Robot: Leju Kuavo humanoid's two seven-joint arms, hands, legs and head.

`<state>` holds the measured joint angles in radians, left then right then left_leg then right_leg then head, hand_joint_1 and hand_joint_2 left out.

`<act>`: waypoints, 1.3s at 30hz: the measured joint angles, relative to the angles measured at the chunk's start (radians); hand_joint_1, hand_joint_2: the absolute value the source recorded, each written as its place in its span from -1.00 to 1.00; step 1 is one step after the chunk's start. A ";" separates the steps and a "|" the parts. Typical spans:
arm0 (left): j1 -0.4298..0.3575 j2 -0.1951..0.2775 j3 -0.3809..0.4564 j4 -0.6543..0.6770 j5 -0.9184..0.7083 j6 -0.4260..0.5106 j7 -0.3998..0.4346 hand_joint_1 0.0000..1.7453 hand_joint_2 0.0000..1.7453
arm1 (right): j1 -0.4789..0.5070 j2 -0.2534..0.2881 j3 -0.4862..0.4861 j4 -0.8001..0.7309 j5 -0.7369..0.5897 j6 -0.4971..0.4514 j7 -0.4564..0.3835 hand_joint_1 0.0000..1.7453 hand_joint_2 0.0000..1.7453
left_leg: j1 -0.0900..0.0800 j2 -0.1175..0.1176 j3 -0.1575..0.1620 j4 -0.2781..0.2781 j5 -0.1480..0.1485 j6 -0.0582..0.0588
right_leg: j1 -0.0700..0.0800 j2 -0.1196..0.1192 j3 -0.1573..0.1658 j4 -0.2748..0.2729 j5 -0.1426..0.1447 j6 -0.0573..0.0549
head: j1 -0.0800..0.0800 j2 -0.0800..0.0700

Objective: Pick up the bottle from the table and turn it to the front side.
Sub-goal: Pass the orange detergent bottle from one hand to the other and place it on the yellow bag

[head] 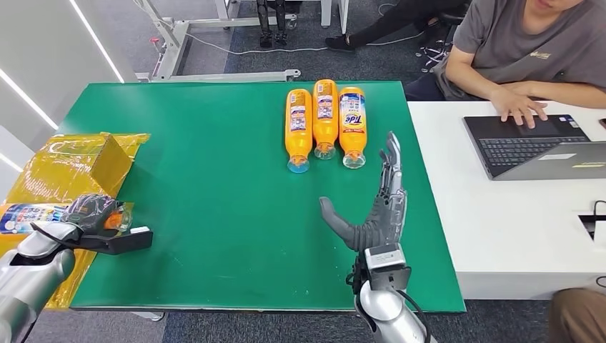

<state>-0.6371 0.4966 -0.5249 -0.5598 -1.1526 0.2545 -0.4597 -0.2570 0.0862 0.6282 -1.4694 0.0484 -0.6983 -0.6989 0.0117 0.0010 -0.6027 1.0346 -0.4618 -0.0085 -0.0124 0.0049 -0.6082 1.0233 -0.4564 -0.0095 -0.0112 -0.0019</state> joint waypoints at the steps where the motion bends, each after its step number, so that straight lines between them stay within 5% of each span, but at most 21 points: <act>1: -0.008 0.000 -0.005 0.000 0.005 -0.010 -0.016 1.00 1.00 | 0.000 0.000 0.001 0.000 -0.004 0.000 0.000 -1.00 1.00 | 0.000 0.000 0.000 0.000 0.000 0.000 | 0.000 0.000 0.000 0.000 0.000 0.000 | 0.000 0.000; 9: -0.088 -0.015 -0.061 0.001 0.050 -0.096 -0.109 1.00 1.00 | -0.001 0.000 0.024 0.004 -0.032 0.001 0.000 -1.00 1.00 | 0.000 0.000 0.000 0.000 0.000 0.000 | 0.000 0.000 0.000 0.000 0.000 0.000 | 0.000 0.000; 19: -0.150 -0.064 -0.144 0.013 0.096 -0.148 -0.125 1.00 1.00 | -0.005 0.000 0.040 0.014 -0.031 0.001 0.000 -1.00 1.00 | 0.000 0.000 0.000 0.000 0.000 0.000 | 0.000 0.000 0.000 0.000 0.000 0.000 | 0.000 0.000; 20: -0.152 -0.068 -0.148 0.017 0.105 -0.144 -0.124 0.66 1.00 | -0.005 0.000 0.040 0.014 -0.031 0.001 0.000 -1.00 1.00 | 0.000 0.000 0.000 0.000 0.000 0.000 | 0.000 0.000 0.000 0.000 0.000 0.000 | 0.000 0.000; 23: -0.149 -0.074 -0.162 0.029 0.113 -0.119 -0.106 -0.81 1.00 | -0.005 0.000 0.040 0.013 -0.028 0.001 0.000 -1.00 1.00 | 0.000 0.000 0.000 0.000 0.000 0.000 | 0.000 0.000 0.000 0.000 0.000 0.000 | 0.000 0.000; 24: -0.147 -0.075 -0.166 0.032 0.115 -0.108 -0.094 -0.96 1.00 | -0.006 0.000 0.040 0.012 -0.028 0.001 0.000 -1.00 1.00 | 0.000 0.000 0.000 0.000 0.000 0.000 | 0.000 0.000 0.000 0.000 0.000 0.000 | 0.000 0.000; 32: -0.121 -0.083 -0.195 0.045 0.125 -0.106 -0.014 -1.00 1.00 | -0.018 -0.002 0.043 0.011 -0.030 0.001 0.001 -1.00 1.00 | 0.000 0.000 0.000 0.000 0.000 0.000 | 0.000 0.000 0.000 0.000 0.000 0.000 | 0.000 0.000; 39: -0.103 -0.045 -0.200 0.037 0.232 -0.178 -0.042 -1.00 1.00 | -0.017 -0.007 0.050 0.011 -0.036 0.002 0.006 -1.00 1.00 | 0.000 0.001 0.000 0.000 0.000 0.000 | 0.000 0.001 0.000 0.000 0.000 0.000 | 0.000 0.000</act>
<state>-0.7396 0.4516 -0.7245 -0.5229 -0.9208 0.0764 -0.5019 -0.2741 0.0789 0.6781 -1.4584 0.0125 -0.6963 -0.6926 0.0117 0.0021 -0.6026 1.0344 -0.4618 -0.0086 -0.0125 0.0057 -0.6081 1.0237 -0.4562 -0.0098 -0.0113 -0.0019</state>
